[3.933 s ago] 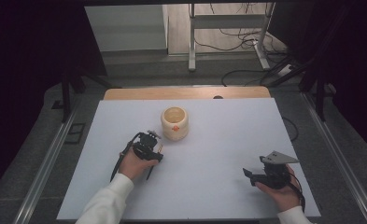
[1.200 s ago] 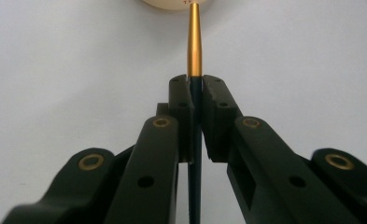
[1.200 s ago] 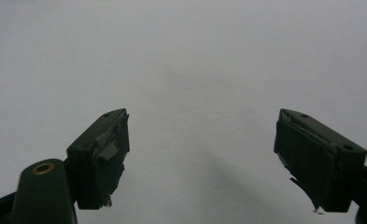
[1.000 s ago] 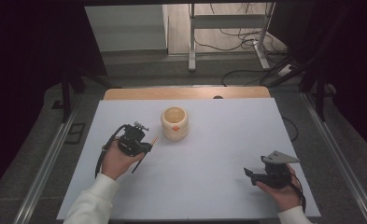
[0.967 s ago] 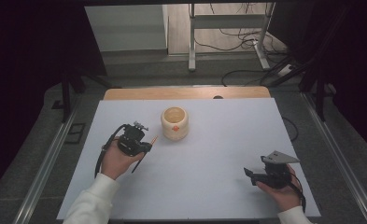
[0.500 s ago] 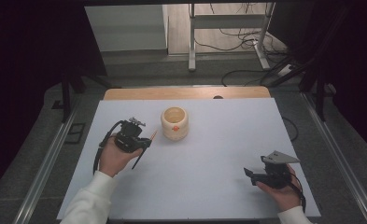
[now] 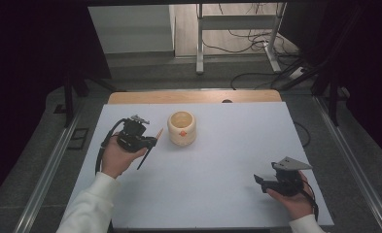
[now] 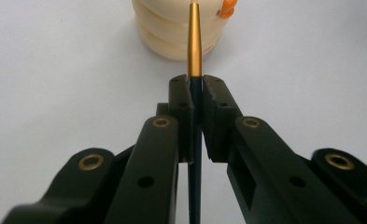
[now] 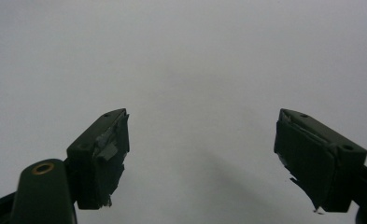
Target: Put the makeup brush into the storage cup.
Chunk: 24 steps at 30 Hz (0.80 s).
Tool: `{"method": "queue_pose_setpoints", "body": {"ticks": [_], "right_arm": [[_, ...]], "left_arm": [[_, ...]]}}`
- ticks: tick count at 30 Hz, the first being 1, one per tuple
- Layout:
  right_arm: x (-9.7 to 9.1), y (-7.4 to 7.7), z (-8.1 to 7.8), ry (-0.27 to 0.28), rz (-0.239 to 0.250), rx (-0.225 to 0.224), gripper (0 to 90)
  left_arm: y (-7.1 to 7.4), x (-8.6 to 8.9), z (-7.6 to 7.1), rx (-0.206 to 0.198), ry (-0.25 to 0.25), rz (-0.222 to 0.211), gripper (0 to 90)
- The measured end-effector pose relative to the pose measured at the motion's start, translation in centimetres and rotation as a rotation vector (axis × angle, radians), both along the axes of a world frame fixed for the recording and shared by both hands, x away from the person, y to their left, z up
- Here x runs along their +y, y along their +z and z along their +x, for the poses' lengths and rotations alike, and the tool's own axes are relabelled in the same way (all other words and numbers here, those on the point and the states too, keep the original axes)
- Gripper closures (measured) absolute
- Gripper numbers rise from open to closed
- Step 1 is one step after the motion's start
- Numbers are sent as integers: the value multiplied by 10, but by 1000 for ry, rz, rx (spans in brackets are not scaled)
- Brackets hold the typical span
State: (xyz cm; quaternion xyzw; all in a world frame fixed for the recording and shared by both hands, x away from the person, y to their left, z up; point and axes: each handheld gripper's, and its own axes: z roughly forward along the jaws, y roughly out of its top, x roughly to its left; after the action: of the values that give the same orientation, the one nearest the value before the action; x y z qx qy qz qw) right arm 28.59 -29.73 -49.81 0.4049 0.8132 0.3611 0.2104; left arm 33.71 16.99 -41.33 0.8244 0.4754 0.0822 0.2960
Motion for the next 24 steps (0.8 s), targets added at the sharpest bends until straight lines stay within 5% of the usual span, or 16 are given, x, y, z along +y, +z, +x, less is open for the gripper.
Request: {"method": "queue_pose_setpoints", "body": {"ticks": [24], "right_arm": [[0, -1, 1, 1, -2, 5, 187]], "left_arm": [[8, 0, 14, -17, 6, -32, 836]]}}
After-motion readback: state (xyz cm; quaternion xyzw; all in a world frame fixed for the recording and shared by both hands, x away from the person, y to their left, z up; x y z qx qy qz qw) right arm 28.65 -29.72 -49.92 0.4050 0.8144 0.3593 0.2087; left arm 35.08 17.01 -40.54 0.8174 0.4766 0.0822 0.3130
